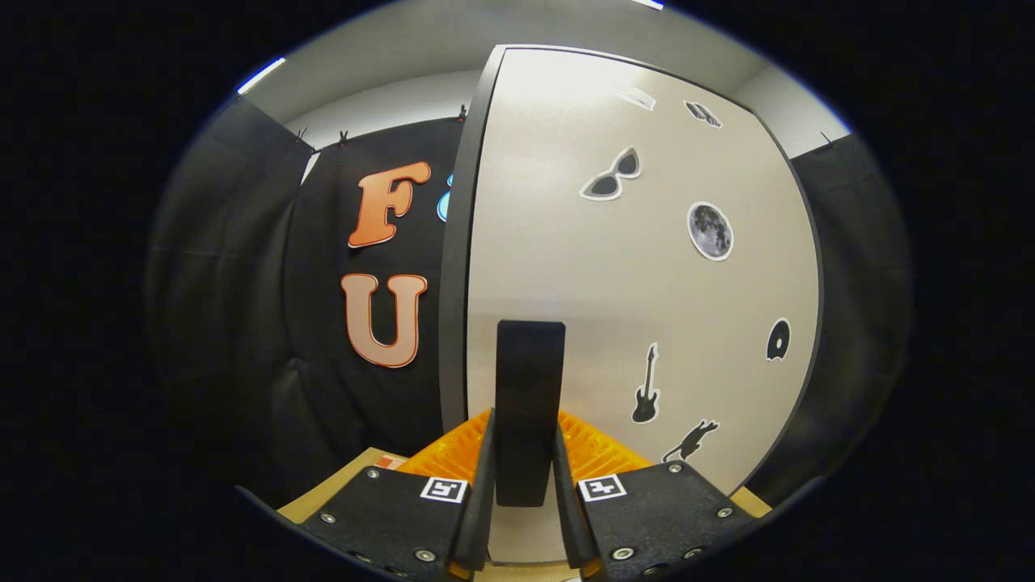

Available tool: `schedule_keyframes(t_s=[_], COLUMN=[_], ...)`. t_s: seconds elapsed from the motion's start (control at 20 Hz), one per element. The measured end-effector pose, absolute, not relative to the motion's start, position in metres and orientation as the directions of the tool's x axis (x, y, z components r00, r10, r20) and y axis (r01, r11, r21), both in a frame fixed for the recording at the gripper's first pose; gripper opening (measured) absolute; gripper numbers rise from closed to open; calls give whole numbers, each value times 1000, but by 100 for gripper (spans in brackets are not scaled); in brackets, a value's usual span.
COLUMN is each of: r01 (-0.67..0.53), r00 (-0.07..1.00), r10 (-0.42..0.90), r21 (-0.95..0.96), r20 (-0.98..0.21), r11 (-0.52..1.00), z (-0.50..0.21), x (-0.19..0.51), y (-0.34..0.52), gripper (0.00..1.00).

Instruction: Open the shoe cabinet door, grab the shoes and put them into the shoe cabinet, then close the shoe cabinet door.

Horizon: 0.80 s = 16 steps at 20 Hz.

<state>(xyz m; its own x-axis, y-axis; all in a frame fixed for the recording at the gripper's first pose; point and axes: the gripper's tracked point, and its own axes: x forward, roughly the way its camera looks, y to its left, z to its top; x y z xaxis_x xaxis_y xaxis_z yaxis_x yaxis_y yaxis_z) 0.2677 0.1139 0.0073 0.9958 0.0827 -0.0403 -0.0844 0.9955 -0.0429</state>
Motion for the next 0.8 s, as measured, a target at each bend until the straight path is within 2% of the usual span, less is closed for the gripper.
schedule_keyframes(t_s=[0.8], r01=[-130], r00=[991], r10=[127], r21=[-72], r20=[-40], r11=[989], z=[16], x=[195], y=[88], gripper=[34])
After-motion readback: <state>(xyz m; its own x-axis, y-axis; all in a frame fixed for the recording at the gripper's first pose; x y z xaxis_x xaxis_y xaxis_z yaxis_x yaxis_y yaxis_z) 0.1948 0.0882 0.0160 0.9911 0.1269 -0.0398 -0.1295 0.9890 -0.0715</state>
